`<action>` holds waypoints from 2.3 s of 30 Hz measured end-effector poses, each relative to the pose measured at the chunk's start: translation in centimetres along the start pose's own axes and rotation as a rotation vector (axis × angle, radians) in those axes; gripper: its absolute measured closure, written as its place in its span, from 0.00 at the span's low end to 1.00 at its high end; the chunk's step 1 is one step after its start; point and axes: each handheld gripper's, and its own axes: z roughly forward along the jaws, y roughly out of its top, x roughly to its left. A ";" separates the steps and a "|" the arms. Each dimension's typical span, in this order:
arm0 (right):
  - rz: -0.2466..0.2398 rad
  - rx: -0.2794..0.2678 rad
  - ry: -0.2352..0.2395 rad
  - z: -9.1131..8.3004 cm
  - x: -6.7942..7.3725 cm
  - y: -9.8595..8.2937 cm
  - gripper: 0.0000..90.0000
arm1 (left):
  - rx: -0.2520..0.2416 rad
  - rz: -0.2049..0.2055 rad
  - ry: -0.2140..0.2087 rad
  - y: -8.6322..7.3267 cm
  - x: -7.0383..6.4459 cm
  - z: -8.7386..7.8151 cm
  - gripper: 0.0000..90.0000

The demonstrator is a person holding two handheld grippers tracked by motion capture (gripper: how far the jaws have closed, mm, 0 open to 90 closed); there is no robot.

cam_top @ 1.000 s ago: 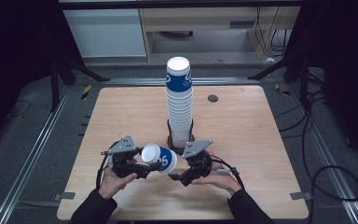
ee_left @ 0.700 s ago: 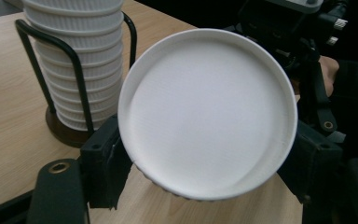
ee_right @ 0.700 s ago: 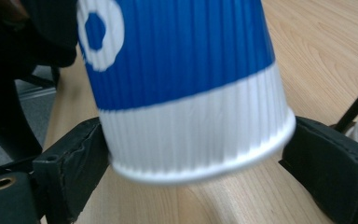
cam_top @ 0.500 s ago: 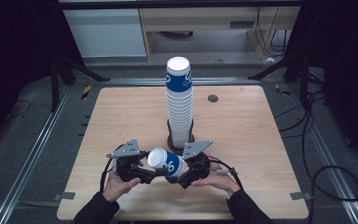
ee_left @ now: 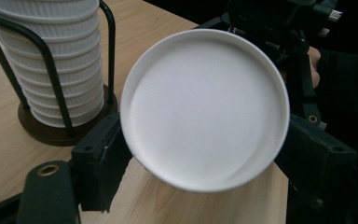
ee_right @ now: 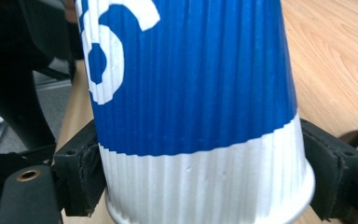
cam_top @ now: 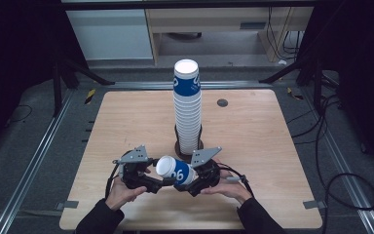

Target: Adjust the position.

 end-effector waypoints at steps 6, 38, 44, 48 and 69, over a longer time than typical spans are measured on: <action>-0.032 0.061 -0.055 0.1 -0.1 -0.3 0.18 | 0.074 0.024 0.015 0.1 0.3 -0.3 0.20; -0.016 0.092 -0.062 0.4 0.0 -0.5 0.09 | 0.065 0.012 0.049 -0.1 1.3 -1.3 0.29; 0.027 0.037 -0.069 -1.0 -0.6 -0.5 0.09 | -0.070 -0.027 0.041 -0.5 1.9 -2.3 0.28; 0.055 -0.012 -0.059 -1.9 -0.8 -0.4 0.09 | -0.125 -0.026 0.026 -1.1 2.0 -2.0 0.28; 0.062 -0.087 0.030 -2.6 -0.5 -0.1 0.08 | -0.143 0.017 -0.098 -1.5 0.5 -0.2 0.29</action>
